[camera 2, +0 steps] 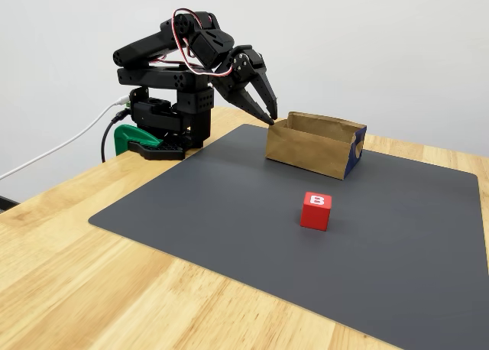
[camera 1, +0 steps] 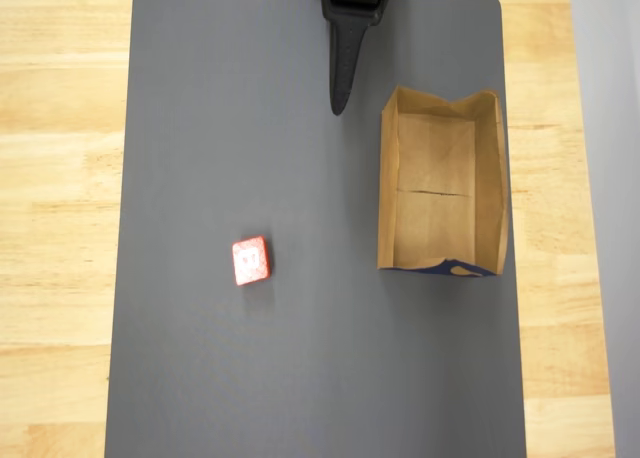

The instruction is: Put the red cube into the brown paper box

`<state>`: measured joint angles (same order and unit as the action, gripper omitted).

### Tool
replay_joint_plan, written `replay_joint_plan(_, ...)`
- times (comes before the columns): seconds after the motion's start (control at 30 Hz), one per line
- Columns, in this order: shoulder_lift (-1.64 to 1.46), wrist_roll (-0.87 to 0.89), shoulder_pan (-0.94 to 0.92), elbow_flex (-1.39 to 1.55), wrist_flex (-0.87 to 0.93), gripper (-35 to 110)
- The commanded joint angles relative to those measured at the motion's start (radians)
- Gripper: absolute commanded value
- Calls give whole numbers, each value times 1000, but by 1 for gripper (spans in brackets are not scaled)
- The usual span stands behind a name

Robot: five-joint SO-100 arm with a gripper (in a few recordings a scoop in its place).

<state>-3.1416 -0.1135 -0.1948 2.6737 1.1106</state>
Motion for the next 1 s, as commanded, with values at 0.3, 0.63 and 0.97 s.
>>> replay_joint_plan(0.3, 51, -63, -15, -31, 14, 2)
replay_joint_plan(0.63, 336, -225, -141, -255, 77, 11)
replay_joint_plan(0.97, 637, -341, -305, -400, 32, 19)
